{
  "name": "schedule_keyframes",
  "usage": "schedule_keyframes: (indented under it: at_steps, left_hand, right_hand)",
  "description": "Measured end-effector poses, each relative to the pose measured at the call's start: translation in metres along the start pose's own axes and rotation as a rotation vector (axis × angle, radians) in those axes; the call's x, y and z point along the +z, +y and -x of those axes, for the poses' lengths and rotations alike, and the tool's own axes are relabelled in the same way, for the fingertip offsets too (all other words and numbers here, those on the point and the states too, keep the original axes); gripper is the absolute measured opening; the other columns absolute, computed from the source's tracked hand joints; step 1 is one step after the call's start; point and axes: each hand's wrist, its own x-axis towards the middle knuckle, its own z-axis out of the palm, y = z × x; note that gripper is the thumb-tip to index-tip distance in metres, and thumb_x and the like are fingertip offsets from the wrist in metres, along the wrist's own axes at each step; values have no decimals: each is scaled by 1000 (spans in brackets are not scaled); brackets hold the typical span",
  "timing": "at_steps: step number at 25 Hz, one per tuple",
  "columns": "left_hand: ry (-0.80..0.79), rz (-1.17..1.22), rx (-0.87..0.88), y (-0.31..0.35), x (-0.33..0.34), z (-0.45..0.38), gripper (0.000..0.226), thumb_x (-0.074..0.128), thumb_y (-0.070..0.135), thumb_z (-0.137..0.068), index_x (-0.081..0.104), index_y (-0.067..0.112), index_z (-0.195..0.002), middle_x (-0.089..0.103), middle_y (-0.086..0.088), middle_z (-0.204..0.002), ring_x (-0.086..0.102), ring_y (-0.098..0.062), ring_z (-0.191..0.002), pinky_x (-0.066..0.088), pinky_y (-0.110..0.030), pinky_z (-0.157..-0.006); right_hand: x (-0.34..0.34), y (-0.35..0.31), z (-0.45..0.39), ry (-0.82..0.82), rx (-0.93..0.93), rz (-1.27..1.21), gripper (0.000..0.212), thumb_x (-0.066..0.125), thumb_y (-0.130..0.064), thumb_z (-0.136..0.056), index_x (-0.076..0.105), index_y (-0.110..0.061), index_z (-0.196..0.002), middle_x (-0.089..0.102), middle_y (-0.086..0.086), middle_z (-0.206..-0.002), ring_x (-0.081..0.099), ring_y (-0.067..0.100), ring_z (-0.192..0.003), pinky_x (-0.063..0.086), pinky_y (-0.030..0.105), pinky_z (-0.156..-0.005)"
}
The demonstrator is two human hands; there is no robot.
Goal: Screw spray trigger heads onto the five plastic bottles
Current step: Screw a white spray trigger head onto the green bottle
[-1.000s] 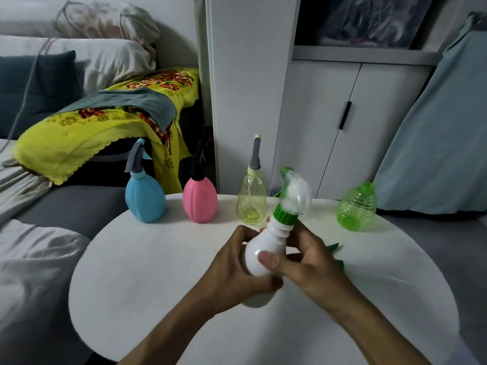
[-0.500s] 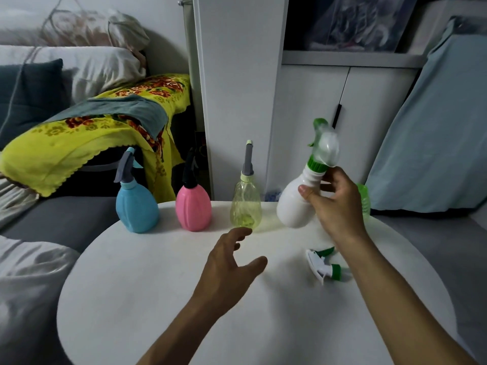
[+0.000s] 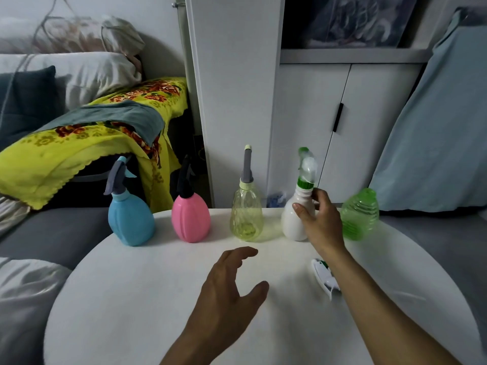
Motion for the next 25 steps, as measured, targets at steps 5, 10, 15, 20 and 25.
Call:
schedule_keyframes:
  at_steps: [5,10,15,20,25]
  left_hand:
    - [-1,1,38,4,2,2,50,76,29,-83,50,43,-124,54,25,-125,50,6,-115,42,-17,-94]
    - [9,24,24,4,1,1,49,78,26,-81,54,43,-121,56,28,-120,52,6,-111,45,-22,-91]
    - [26,19,56,3,7,-1,47,78,24,-81,58,39,-121,58,27,-118,54,7,-109,46,-16,-85]
    - [23,43,33,2,12,-1,47,79,23,-80,58,41,-118,61,26,-117,56,6,-108,45,-17,-83]
    - [20,45,25,-1,12,0,48,80,19,-79,59,42,-115,63,23,-115,56,5,-108,47,-19,-83]
  right_hand:
    - [-2,-3,0,-46,16,33,51,69,-32,-88,52,-13,-132,68,13,-120,62,37,-107,50,45,-83]
    - [-30,-9,3,-98,14,64,66,76,-34,-81,46,-15,-138,61,7,-132,60,29,-113,49,41,-89]
    - [-75,-9,-9,557,-71,49,32,62,-14,-79,54,-11,-110,63,6,-101,62,32,-88,37,29,-67]
    - [-85,23,-24,390,328,91,102,84,-37,-69,26,-14,-150,33,13,-155,40,41,-132,36,52,-103]
    - [-74,46,-25,160,327,201,89,82,-35,-74,34,-20,-148,46,12,-149,47,36,-130,41,46,-99]
